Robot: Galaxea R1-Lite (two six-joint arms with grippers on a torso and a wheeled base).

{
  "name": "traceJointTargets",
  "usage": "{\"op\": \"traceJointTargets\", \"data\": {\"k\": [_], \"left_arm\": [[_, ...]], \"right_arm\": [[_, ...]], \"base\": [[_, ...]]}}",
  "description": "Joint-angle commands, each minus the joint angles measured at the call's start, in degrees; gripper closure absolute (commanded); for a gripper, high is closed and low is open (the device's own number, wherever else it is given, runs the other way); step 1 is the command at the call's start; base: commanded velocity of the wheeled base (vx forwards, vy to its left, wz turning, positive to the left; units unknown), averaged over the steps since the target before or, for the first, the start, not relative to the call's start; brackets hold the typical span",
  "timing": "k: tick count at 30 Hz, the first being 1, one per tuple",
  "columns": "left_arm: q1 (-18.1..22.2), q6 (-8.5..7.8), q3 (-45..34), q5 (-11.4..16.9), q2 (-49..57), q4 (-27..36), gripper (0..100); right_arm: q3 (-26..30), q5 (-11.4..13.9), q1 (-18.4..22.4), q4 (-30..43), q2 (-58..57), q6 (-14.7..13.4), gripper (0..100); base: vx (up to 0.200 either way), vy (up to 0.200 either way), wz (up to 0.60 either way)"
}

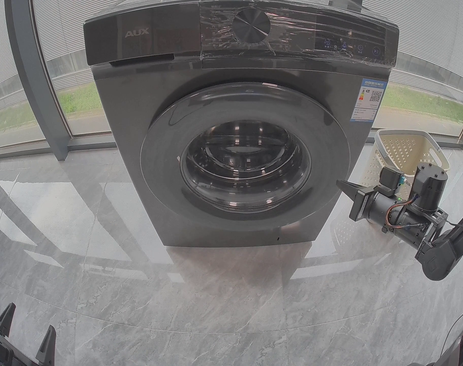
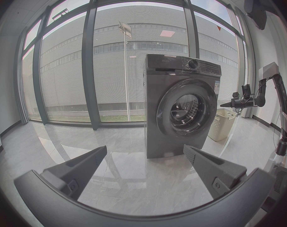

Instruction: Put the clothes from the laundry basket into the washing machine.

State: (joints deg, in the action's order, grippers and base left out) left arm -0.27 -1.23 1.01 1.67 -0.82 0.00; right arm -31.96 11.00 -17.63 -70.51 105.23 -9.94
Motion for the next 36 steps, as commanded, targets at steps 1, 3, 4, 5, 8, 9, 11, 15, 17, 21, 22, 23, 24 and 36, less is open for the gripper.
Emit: {"op": "traceJointTargets", "data": {"k": [1, 3, 4, 5, 8, 9, 11, 15, 17, 21, 22, 23, 24, 36], "left_arm": [[0.0, -0.09, -0.9, 0.0, 0.8, 0.0, 0], [0.0, 0.0, -0.9, 0.0, 0.8, 0.0, 0], [0.0, 0.0, -0.9, 0.0, 0.8, 0.0, 0], [0.0, -0.09, -0.9, 0.0, 0.8, 0.0, 0], [0.0, -0.09, -0.9, 0.0, 0.8, -0.1, 0], [0.0, -0.09, -0.9, 0.0, 0.8, 0.0, 0], [0.0, -0.09, -0.9, 0.0, 0.8, 0.0, 0], [0.0, -0.09, -0.9, 0.0, 0.8, 0.0, 0], [0.0, -0.09, -0.9, 0.0, 0.8, 0.0, 0], [0.0, -0.09, -0.9, 0.0, 0.8, 0.0, 0], [0.0, -0.09, -0.9, 0.0, 0.8, 0.0, 0], [0.0, 0.0, -0.9, 0.0, 0.8, 0.0, 0], [0.0, 0.0, -0.9, 0.0, 0.8, 0.0, 0], [0.0, 0.0, -0.9, 0.0, 0.8, 0.0, 0]], "right_arm": [[-0.3, 0.0, -0.5, -0.1, 0.0, -0.1, 100], [-0.5, 0.0, -0.7, -0.2, -0.1, -0.1, 100], [-0.6, 0.0, -0.8, -0.2, -0.1, -0.1, 100], [-0.6, 0.0, -1.1, -0.2, -0.1, -0.1, 100], [-0.1, 0.1, -2.0, -0.2, -0.2, -0.1, 100], [0.0, 0.1, -2.4, -0.2, -0.3, -0.1, 100], [0.1, 0.0, -3.2, -0.2, -0.4, -0.1, 100], [0.2, 0.1, -5.1, -3.6, -0.1, 0.0, 100], [0.2, 0.1, -5.2, -3.8, -0.1, 0.0, 100], [0.8, 0.0, -7.5, -8.2, 0.7, 0.0, 100], [0.8, 0.0, -7.6, -8.3, 0.8, 0.0, 100], [0.8, 0.0, -7.6, -8.3, 0.8, 0.0, 100], [0.8, 0.0, -7.6, -8.3, 0.8, 0.0, 100], [-1.9, -1.6, -7.9, -8.4, 0.8, 0.2, 100]], "base": [[0.0, -0.2, 0.0], [0.0, -0.2, 0.0], [0.0, 0.0, 0.0], [0.0, 0.0, 0.0], [0.0, 0.0, 0.0], [0.0, 0.0, 0.0], [0.0, 0.0, 0.0], [0.0, 0.0, 0.0], [0.2, 0.0, 0.0], [0.2, 0.0, 0.0], [0.2, 0.0, 0.0], [0.2, 0.0, 0.0], [0.2, 0.0, 0.0], [0.1, 0.0, 0.0]]}}
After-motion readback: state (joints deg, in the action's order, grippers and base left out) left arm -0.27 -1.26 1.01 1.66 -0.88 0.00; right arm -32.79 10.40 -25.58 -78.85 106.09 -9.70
